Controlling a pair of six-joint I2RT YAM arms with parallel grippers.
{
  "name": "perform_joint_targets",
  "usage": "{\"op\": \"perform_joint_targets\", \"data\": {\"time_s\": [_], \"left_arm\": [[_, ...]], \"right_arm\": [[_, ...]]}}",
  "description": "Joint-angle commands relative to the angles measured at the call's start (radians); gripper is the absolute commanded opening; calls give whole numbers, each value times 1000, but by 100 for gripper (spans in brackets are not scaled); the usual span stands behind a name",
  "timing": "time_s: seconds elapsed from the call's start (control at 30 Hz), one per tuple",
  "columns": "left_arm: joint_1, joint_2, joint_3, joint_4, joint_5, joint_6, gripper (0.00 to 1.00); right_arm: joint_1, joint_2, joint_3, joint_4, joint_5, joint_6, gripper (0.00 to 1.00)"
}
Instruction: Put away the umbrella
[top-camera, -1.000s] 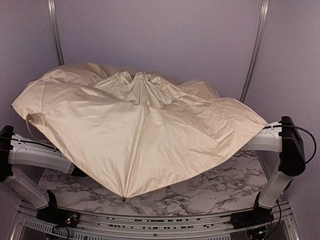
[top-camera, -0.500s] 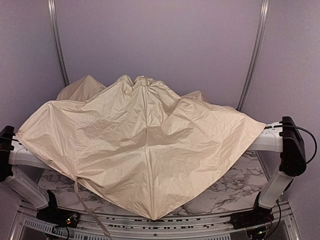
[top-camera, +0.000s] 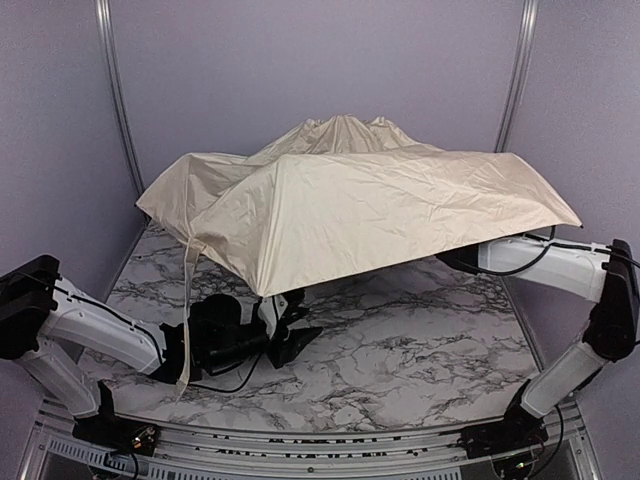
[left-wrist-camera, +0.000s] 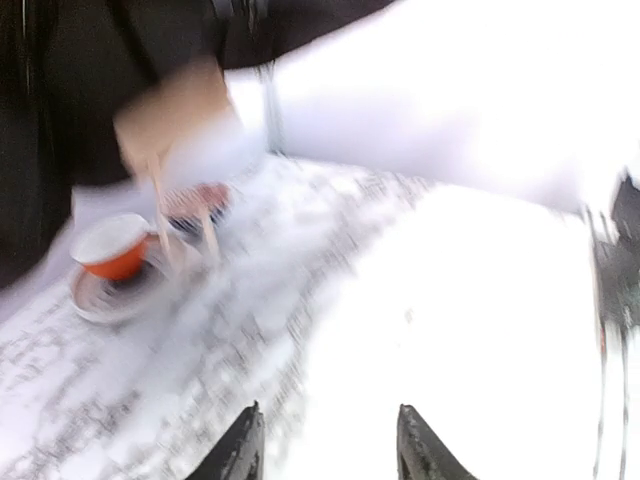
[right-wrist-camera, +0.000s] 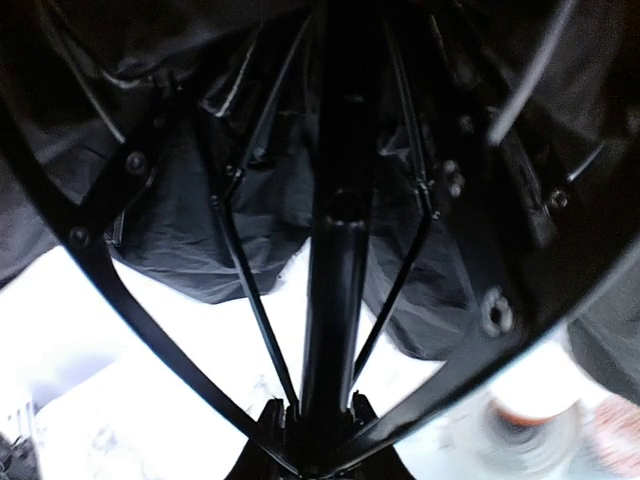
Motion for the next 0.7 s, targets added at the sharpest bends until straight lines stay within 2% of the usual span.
{"op": "perform_joint_targets", "data": {"time_s": [0.0, 0.1, 0.2, 0.3, 0.47, 0.67], "left_arm": [[1, 1, -54, 7, 127, 12, 49], [1, -3, -82, -8, 129, 17, 50], [3, -4, -107, -24, 85, 13, 51], [29, -8, -139, -32, 33, -14, 52], [144, -42, -207, -33, -28, -126, 52], [268, -79, -274, -44, -185, -259, 52]], "right_arm": [[-74, -127, 66, 3, -48, -87, 6], [-130, -177, 101, -106, -148, -184, 5], [-162, -234, 121, -209, -161, -292, 4], [-188, -287, 126, -295, -97, -384, 3], [-204, -351, 119, -352, 116, -508, 4], [-203, -390, 127, -359, 158, -564, 4]]}}
